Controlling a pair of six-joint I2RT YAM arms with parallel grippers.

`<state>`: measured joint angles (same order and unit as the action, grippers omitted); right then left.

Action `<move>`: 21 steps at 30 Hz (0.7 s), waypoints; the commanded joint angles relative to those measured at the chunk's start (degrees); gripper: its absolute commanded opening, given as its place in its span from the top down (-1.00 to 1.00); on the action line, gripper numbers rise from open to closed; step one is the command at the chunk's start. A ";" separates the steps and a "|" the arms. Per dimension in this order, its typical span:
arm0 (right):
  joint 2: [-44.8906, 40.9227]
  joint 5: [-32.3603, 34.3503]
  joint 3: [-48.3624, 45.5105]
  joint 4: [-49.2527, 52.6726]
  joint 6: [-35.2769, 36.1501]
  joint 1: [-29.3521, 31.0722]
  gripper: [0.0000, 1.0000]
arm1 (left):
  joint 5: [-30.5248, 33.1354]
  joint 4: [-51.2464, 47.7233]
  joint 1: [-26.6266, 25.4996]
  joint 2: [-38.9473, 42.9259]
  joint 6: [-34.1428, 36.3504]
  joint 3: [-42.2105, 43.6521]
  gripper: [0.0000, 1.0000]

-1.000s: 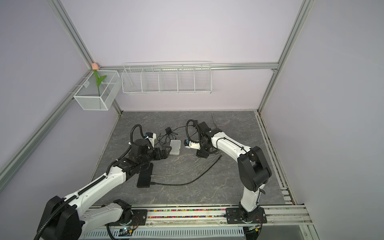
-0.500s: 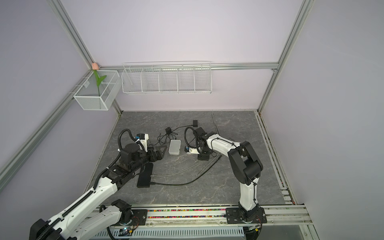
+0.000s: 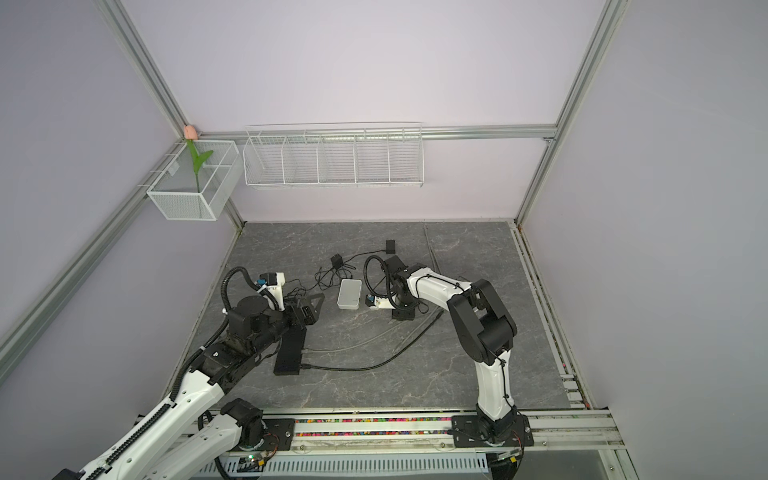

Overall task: Insert the plug into the switch port
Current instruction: 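Grasp a grey network cable plug with the right gripper while left moves toward the router, then carry the grey cable plug to the router's port while left grips the router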

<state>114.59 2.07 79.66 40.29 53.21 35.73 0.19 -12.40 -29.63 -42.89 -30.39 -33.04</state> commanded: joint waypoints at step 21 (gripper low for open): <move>14.77 -4.35 15.48 8.75 -14.32 0.62 0.78 | 2.91 -3.33 0.27 3.64 -0.88 0.42 -1.00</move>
<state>125.27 -2.85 95.88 48.21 41.78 37.04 2.20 -15.35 -29.63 -38.96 -30.44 -33.04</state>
